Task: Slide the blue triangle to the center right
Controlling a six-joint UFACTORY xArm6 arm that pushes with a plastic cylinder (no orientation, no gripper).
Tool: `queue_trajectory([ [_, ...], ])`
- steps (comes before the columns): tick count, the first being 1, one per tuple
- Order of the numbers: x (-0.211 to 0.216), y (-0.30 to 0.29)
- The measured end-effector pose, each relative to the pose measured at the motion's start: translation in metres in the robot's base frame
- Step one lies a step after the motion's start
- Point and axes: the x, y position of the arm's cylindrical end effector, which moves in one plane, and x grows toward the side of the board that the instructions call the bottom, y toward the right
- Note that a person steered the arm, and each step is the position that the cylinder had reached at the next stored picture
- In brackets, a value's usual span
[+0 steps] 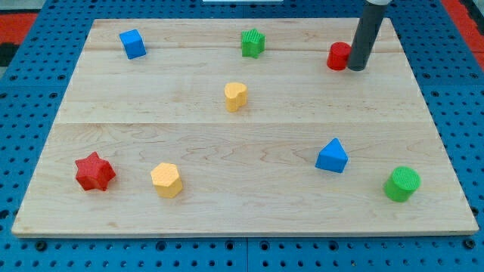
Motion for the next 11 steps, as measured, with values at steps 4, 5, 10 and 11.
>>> queue_trajectory([
  [4,0.196,0.036],
  [5,0.201,-0.007],
  [10,0.211,-0.058],
  [11,0.211,-0.066],
])
